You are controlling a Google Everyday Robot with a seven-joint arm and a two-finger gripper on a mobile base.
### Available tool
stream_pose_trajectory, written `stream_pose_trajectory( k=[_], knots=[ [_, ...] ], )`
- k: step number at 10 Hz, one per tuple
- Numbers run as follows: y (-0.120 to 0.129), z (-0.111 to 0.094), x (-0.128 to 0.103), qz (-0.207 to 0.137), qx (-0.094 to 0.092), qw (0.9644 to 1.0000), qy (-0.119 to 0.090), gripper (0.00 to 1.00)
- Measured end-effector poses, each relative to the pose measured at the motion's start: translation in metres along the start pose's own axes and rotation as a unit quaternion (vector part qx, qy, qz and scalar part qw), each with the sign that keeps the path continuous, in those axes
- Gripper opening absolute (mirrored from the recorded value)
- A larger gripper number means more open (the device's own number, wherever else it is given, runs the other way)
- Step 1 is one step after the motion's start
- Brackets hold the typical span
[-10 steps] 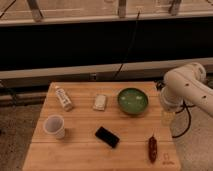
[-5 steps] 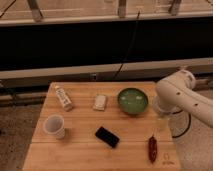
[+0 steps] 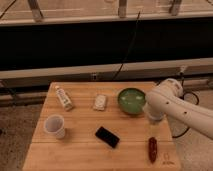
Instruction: Push the eraser across the table
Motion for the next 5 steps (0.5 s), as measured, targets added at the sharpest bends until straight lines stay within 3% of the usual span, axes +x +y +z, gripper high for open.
stream_pose_trajectory(
  k=[5],
  knots=[
    [0.014,0.019,-0.023,-0.032,-0.002,0.9995,-0.006,0.8]
  ],
)
